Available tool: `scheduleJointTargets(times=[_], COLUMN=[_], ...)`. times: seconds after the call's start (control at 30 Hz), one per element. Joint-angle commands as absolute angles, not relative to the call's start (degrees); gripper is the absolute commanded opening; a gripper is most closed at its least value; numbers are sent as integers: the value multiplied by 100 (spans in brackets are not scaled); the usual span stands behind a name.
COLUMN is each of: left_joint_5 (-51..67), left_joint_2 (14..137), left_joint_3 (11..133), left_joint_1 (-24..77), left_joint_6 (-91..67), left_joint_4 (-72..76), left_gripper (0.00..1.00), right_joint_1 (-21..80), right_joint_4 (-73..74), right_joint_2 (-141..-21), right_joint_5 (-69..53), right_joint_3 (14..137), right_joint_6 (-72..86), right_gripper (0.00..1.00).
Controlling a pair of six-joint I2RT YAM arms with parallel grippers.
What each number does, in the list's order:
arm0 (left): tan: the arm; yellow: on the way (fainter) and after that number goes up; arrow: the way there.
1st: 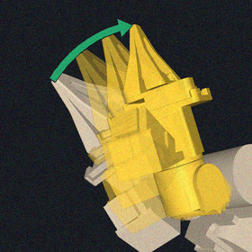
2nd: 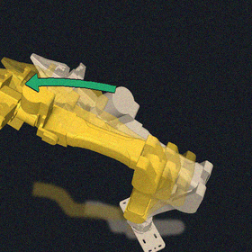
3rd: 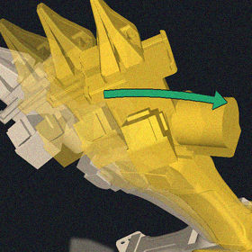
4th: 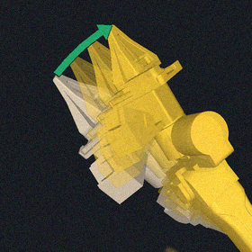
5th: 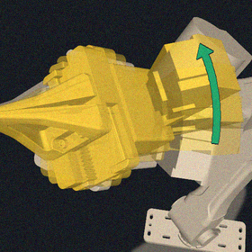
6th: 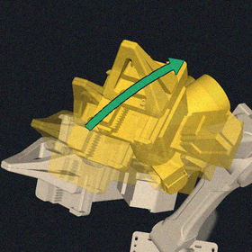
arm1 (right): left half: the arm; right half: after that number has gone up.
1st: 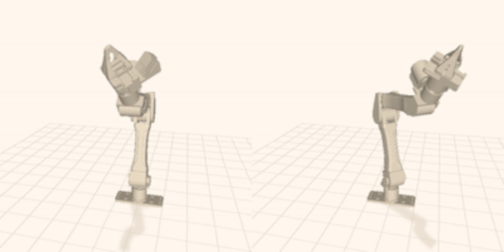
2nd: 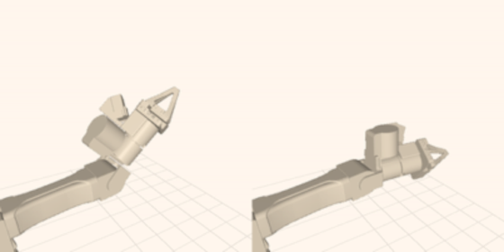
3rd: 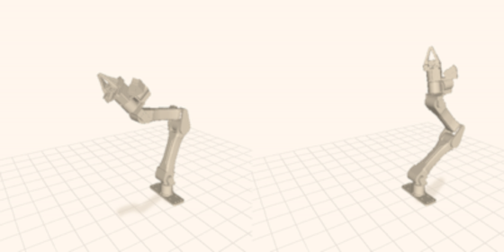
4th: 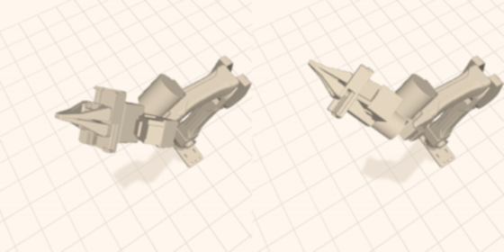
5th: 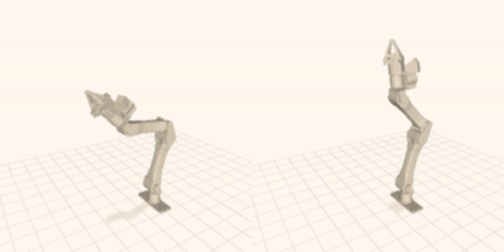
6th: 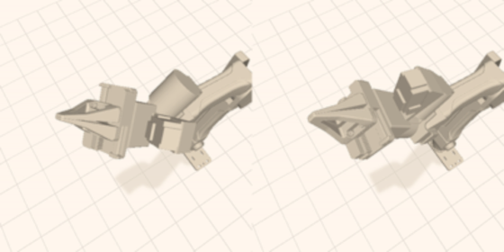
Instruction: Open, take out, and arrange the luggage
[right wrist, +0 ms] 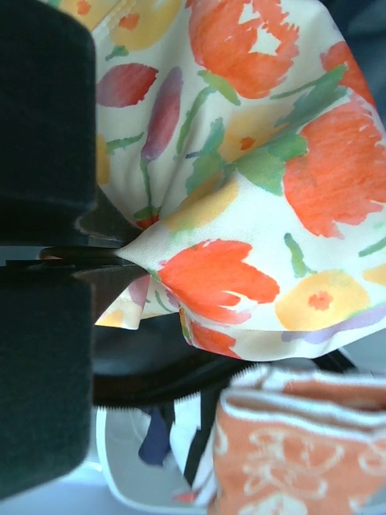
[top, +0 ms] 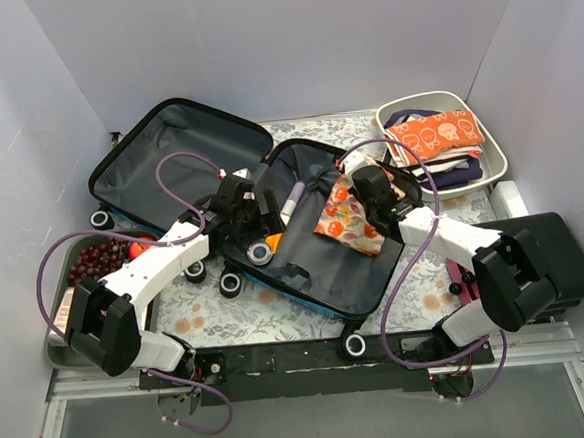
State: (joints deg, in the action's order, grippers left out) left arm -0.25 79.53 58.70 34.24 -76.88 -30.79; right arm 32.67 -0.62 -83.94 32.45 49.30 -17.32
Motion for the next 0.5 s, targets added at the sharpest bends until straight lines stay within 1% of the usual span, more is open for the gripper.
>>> scheduleJointTargets(times=[0.0, 0.03, 0.1, 0.13, 0.33, 0.47], left_joint_5=[-167, -167, -150, -141, -97, -62], left_joint_2=[7998, 8007, 8042, 8103, 8288, 8376], left_joint_3=[6073, 6091, 6099, 6126, 6310, 6407], left_joint_1=[3428, 3428, 3419, 3419, 3419, 3410], left_joint_6=[-7629, -7629, -7646, -7646, -7603, -7594], left_joint_4=[-3146, -3146, -3138, -3146, -3191, -3208], left_gripper=[98, 98, 98, 98, 98, 98], right_joint_1=[3270, 3270, 3270, 3270, 3269, 3243], right_joint_4=[-1571, -1808, -2099, -2597, -3663, -5137], right_joint_2=[-8375, -8446, -8709, -8780, -9096, -9534], right_joint_5=[4437, 4856, 5280, 5508, 5923, 6301], right_joint_3=[5133, 5133, 5151, 5142, 5177, 5256], right_joint_6=[-2267, -2389, -2723, -2890, -3559, -4470], right_gripper=[1, 1, 1, 1, 1, 1])
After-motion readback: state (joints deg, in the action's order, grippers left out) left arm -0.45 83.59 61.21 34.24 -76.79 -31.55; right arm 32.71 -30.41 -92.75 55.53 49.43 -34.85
